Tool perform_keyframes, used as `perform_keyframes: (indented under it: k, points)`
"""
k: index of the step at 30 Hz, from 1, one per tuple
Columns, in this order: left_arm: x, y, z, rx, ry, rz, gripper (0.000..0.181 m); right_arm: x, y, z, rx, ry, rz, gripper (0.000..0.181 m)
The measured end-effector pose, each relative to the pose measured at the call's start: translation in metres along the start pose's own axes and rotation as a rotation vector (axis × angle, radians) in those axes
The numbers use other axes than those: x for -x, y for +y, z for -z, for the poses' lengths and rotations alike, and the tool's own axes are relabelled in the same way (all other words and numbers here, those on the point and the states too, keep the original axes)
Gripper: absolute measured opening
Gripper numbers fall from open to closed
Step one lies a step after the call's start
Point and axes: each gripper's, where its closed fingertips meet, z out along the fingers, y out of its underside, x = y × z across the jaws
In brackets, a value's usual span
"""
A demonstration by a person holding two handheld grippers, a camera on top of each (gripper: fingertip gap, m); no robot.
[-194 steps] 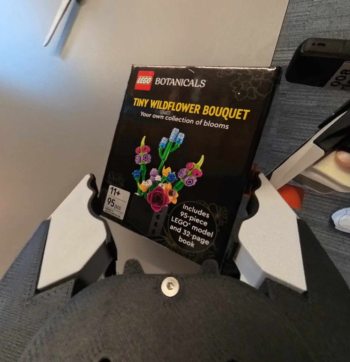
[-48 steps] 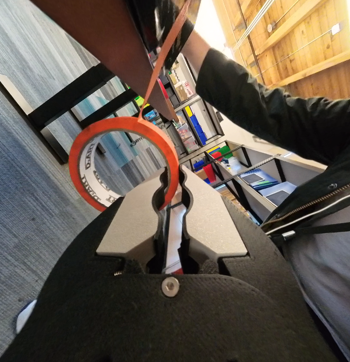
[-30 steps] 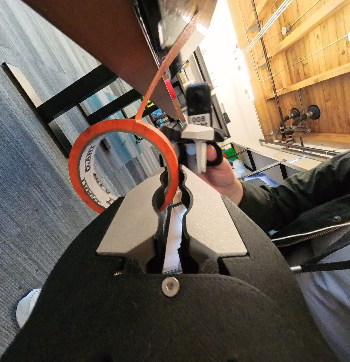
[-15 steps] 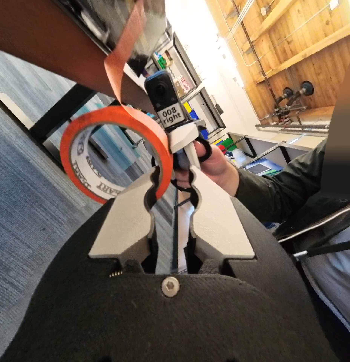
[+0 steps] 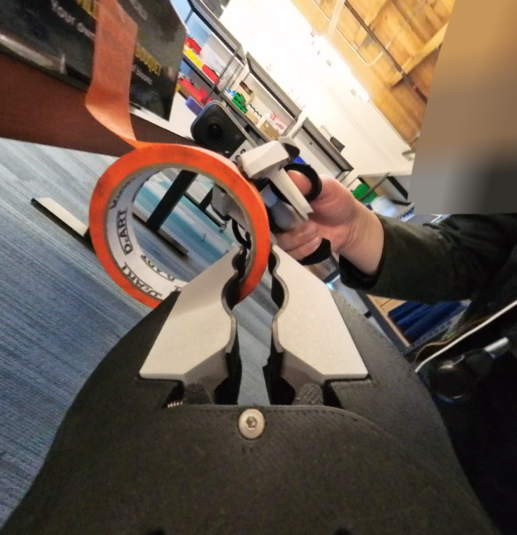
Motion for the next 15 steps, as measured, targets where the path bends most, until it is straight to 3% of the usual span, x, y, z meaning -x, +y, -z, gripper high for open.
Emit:
perform_keyframes:
  k: [2,4,7,10,13,15]
  points:
    - [-0.005,-0.003,-0.002,-0.007,0.032,0.075,0.009,-0.003,-0.001,0.002,0.010,0.025,0.044,0.016]
    - [-0.005,-0.006,-0.003,0.001,0.023,0.149,0.008,-0.005,0.002,0.008,0.059,0.088,0.144,0.035]
    - [-0.006,-0.009,-0.002,0.012,0.027,0.210,0.008,0.002,-0.011,0.038,0.103,0.224,0.286,0.043]
    - [-0.005,-0.011,0.000,0.021,0.036,0.275,0.008,0.046,-0.074,0.088,-0.014,0.315,0.575,0.046]
    - [-0.002,-0.007,0.000,0.048,0.017,0.291,0.008,0.116,-0.157,0.140,-0.306,0.343,1.012,0.044]
    - [-0.004,-0.007,0.000,0.054,0.019,0.300,0.009,0.121,-0.194,0.159,-0.288,0.426,1.121,0.039]
